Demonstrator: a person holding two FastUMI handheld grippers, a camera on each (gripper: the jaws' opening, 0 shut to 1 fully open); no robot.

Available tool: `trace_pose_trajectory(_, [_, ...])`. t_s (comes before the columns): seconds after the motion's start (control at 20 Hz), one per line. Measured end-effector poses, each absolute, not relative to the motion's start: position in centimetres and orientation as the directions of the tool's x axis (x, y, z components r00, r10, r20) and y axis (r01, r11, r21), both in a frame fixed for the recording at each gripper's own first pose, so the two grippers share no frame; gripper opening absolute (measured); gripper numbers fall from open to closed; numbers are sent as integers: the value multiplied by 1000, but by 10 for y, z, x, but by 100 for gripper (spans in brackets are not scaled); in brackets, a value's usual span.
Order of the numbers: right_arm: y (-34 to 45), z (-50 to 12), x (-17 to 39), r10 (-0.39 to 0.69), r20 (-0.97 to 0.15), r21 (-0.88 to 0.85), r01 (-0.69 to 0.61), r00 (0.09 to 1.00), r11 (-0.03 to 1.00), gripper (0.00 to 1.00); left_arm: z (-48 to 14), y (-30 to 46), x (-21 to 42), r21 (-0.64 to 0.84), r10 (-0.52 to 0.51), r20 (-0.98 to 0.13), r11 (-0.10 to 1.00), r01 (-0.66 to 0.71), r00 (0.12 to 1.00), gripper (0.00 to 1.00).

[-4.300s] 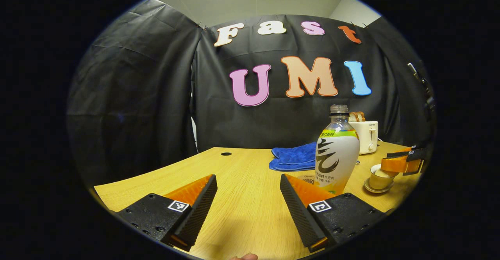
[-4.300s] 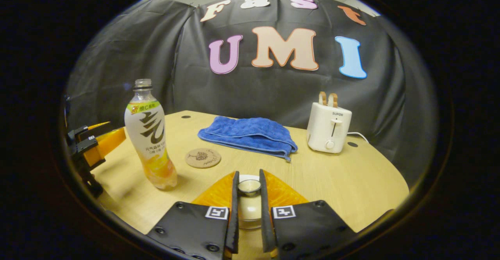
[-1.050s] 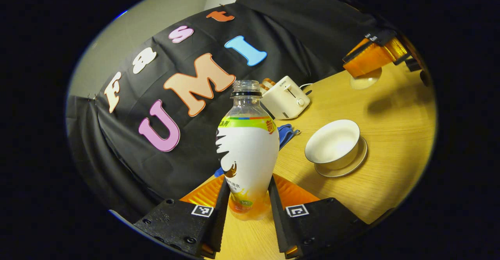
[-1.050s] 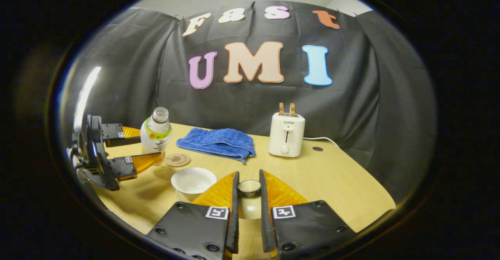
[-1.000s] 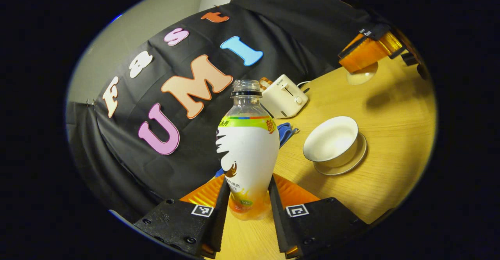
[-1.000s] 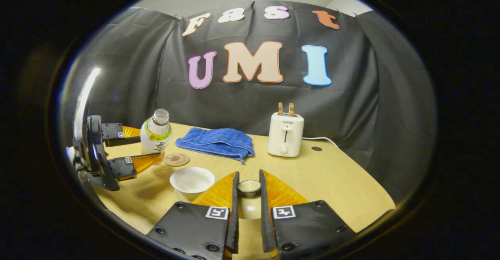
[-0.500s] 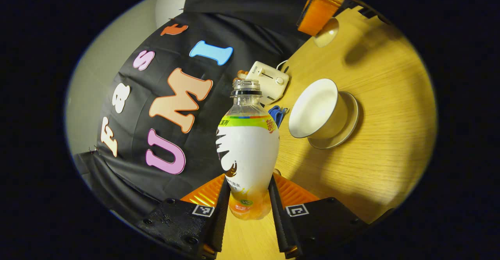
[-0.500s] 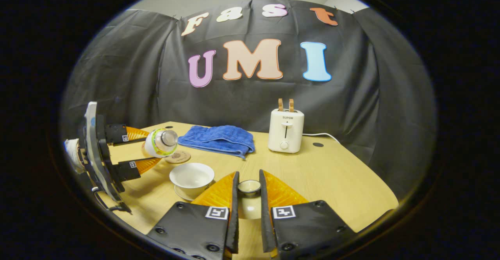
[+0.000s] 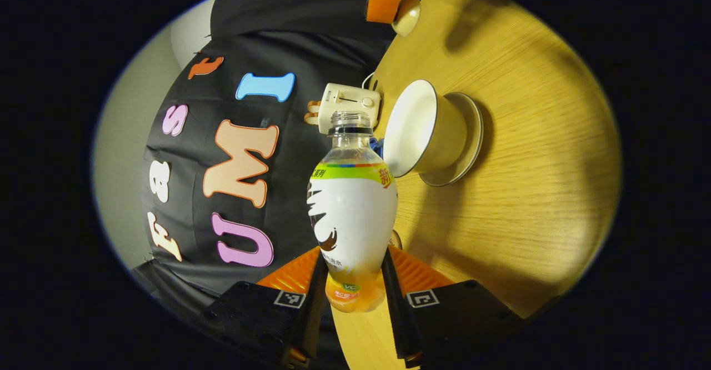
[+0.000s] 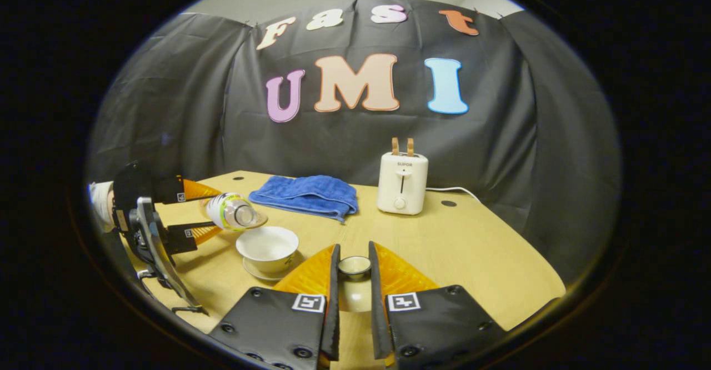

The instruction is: Open the teacup lid with one hand, grasp the water bottle and pour water into the teacup with the other hand; after pouring, place the water bottle on the coaster and then close the teacup lid.

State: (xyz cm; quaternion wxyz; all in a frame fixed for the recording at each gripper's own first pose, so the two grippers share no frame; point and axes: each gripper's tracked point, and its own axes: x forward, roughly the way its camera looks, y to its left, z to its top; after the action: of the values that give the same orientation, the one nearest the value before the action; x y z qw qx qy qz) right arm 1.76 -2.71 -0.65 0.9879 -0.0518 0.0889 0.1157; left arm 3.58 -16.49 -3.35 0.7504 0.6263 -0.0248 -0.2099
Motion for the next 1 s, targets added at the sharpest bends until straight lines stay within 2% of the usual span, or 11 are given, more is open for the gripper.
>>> trace_pose_trajectory(0.3, [-25, -9, 14, 227, -190, -97, -249, 955, 964, 26, -31, -166, 41, 968, -342, -234, 8, 252, 910, 51])
trace_pose_trajectory(1.0, [-32, -13, 17, 217, -188, -113, -241, 958, 964, 26, -18, -160, 47, 967, -332, -234, -181, 182, 914, 51])
